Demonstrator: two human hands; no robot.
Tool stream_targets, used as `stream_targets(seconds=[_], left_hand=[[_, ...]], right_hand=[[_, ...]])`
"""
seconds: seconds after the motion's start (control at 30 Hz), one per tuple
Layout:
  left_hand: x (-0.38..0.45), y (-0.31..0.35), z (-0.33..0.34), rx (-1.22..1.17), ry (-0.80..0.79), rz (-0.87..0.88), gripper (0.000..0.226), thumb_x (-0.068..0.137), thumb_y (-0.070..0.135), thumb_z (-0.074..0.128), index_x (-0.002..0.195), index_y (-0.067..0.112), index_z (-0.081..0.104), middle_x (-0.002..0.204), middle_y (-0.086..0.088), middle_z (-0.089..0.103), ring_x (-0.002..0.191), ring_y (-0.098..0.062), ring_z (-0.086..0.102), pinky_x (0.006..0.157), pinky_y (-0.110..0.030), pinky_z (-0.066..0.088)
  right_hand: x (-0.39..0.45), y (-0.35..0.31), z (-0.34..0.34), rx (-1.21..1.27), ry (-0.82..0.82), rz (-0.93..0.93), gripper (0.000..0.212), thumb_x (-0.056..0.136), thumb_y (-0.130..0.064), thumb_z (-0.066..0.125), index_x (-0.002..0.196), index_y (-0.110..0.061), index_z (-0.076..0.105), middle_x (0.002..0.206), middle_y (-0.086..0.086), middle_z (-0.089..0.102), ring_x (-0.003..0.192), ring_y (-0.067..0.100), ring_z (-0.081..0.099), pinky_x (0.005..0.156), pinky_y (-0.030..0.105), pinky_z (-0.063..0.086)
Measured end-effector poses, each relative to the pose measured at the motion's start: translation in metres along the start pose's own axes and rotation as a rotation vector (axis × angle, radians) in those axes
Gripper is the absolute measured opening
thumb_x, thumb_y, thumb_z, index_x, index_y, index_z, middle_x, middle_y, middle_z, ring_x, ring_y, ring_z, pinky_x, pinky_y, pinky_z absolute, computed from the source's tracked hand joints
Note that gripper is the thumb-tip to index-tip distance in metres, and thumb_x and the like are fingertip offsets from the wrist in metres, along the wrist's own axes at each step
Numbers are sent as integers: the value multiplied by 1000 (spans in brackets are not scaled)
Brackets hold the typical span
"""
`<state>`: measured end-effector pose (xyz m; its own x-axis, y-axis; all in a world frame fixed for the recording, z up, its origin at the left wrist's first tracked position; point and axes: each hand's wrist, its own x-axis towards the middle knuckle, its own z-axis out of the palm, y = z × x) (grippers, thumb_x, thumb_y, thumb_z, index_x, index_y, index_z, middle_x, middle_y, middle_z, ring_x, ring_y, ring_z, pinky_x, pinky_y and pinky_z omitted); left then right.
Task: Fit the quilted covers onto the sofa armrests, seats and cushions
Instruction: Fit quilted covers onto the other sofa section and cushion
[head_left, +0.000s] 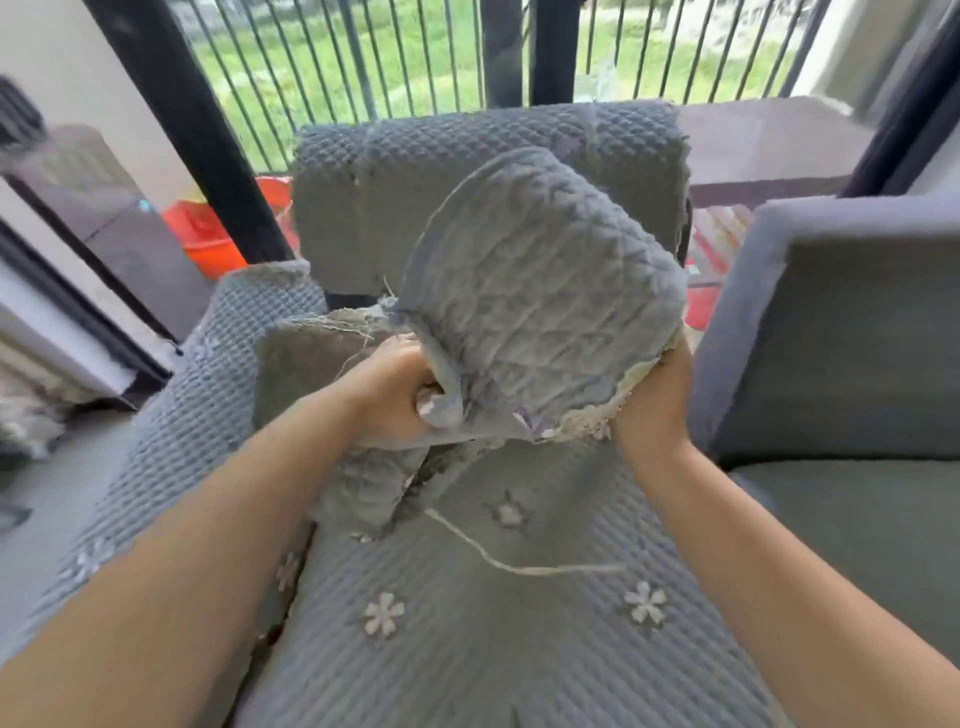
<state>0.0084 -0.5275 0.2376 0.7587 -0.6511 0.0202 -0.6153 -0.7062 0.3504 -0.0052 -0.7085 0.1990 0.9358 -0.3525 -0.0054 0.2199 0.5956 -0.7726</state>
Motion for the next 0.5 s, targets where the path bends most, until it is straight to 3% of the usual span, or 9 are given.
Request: stream_targets(seconds=[0.07, 0.1, 0.17, 0.23, 0.27, 0.3, 0.37, 0.43, 0.5], left_hand=[[-7, -36, 25, 18, -38, -13, 33, 63, 31, 50, 44, 26, 24, 46, 15, 23, 59, -6, 25, 55, -4, 24], [-10, -45, 39, 13, -131, -27, 29, 60, 35, 49, 43, 23, 29, 48, 13, 31, 62, -3, 23, 56, -8, 23], [-12, -57, 77, -9, -131, -90, 27, 58, 35, 44, 53, 11, 55, 62, -5, 55, 69, -6, 37, 64, -21, 37], [-10, -61, 111, -75, -203, -263, 40, 59, 28, 39, 74, 2, 65, 88, -18, 66, 84, -23, 57, 72, -30, 39], [-10, -66, 122, -102, -193, -371, 38, 62, 27, 39, 76, 3, 65, 95, -18, 66, 92, -28, 59, 73, -31, 39], [-8, -71, 134, -134, -203, -468, 32, 69, 26, 42, 81, 7, 64, 102, -16, 65, 100, -29, 58, 75, -31, 40], [-1, -71, 156, -87, -311, -559, 32, 83, 16, 46, 112, 11, 59, 120, -9, 56, 114, -26, 51, 88, -31, 43], [16, -61, 182, -4, -412, -501, 41, 87, 12, 44, 128, 13, 48, 130, -8, 48, 119, -25, 47, 94, -34, 44], [35, -42, 199, 1, -463, -418, 41, 88, 11, 43, 129, 13, 47, 131, -9, 47, 120, -25, 44, 93, -31, 41]], right_hand=[[-11, 23, -10, 2, 18, 81, 25, 91, -14, 30, 87, -19, 54, 59, -8, 67, 54, 4, 65, 51, 11, 51], [-16, 36, -21, 39, 71, 177, 29, 94, -13, 26, 86, -19, 53, 58, -7, 67, 50, 3, 64, 50, 11, 49], [-24, 67, -56, -196, 175, 381, 33, 99, -10, 22, 95, -11, 55, 67, 3, 68, 54, 4, 66, 53, 12, 49], [-32, 92, -97, -887, 60, 568, 27, 98, -7, 33, 116, -5, 53, 98, 16, 68, 94, 17, 66, 74, 22, 48], [-33, 103, -120, -1256, -86, 666, 25, 97, -11, 39, 116, -6, 55, 107, 14, 63, 106, 24, 59, 79, 26, 43], [-34, 114, -144, -1473, -215, 766, 18, 95, -16, 43, 102, -10, 58, 101, 10, 61, 103, 26, 56, 76, 26, 39], [-40, 122, -180, -1542, -231, 917, 16, 91, -22, 47, 84, -10, 53, 85, 2, 51, 87, 22, 52, 67, 27, 38], [-42, 123, -211, -1479, -127, 920, 20, 91, -23, 48, 102, -7, 55, 93, 3, 50, 89, 20, 52, 72, 29, 41], [-43, 118, -229, -1411, -107, 901, 22, 92, -20, 47, 104, -5, 56, 90, 4, 53, 80, 18, 51, 66, 27, 39]])
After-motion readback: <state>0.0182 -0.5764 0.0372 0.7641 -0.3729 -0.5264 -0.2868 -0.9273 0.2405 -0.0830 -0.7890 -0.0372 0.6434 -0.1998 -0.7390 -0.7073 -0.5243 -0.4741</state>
